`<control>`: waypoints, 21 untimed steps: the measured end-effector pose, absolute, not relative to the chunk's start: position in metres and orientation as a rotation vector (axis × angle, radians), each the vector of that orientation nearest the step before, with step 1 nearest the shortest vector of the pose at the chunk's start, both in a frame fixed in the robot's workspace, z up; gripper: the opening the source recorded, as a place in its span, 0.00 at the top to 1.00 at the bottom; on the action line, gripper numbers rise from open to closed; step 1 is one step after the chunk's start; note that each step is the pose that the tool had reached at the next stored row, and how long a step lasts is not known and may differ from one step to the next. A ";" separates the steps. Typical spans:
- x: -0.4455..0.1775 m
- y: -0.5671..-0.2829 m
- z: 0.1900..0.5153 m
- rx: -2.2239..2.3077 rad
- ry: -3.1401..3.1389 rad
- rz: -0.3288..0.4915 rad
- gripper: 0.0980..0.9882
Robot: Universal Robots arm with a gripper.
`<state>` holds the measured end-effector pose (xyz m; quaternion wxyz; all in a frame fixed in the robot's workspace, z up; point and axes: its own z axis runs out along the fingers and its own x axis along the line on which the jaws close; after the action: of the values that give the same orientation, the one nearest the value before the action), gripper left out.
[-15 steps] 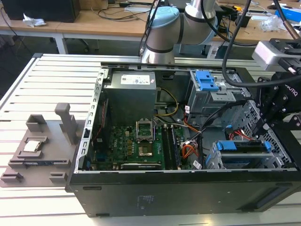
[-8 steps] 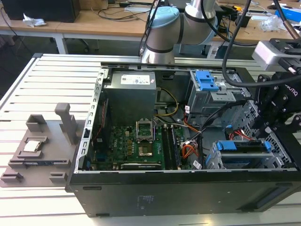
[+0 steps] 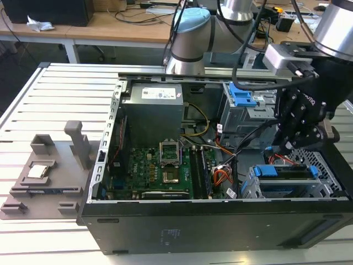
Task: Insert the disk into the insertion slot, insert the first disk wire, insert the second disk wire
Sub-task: 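Insert the second disk wire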
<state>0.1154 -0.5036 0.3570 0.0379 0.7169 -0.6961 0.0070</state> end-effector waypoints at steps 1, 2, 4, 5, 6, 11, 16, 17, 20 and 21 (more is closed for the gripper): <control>0.113 -0.503 0.357 2.196 -2.133 0.029 0.77; 0.110 -0.502 0.356 2.192 -2.129 0.037 0.77; 0.103 -0.498 0.354 2.186 -2.124 0.049 0.77; 0.101 -0.496 0.354 2.185 -2.123 0.051 0.77; 0.099 -0.492 0.352 2.184 -2.122 0.054 0.77; 0.095 -0.481 0.347 2.150 -2.090 0.118 0.77; 0.095 -0.479 0.344 2.124 -2.064 0.166 0.77; 0.095 -0.478 0.343 2.118 -2.056 0.180 0.77; 0.100 -0.477 0.342 2.101 -2.036 0.213 0.77; 0.100 -0.477 0.342 2.101 -2.035 0.214 0.77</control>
<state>0.1001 -0.4765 0.3416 0.1042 0.7124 -0.6902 0.0725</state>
